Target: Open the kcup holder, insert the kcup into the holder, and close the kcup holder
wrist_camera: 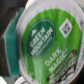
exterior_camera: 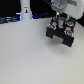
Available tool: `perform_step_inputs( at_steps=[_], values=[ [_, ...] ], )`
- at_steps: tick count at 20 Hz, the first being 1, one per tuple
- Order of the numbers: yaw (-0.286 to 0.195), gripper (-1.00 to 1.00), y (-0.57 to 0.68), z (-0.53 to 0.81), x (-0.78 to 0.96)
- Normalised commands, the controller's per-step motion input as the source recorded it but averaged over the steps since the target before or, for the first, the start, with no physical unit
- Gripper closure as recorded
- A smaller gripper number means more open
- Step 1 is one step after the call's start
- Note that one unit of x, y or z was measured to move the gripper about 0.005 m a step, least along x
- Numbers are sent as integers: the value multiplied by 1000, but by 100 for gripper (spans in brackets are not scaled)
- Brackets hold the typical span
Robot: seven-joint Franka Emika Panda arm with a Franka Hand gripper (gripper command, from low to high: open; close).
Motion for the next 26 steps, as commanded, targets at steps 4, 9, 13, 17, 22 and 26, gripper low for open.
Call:
perform_step_inputs(
  at_steps=[4, 9, 13, 17, 22, 26],
  values=[
    [16, 100, 68, -133, -25],
    [31, 100, 121, -149, 15],
    [35, -100, 160, -106, 65],
    [47, -100, 179, 26, 102],
    [46, -100, 156, 118, 118],
    [78, -100, 23, 473, 203]
  ],
)
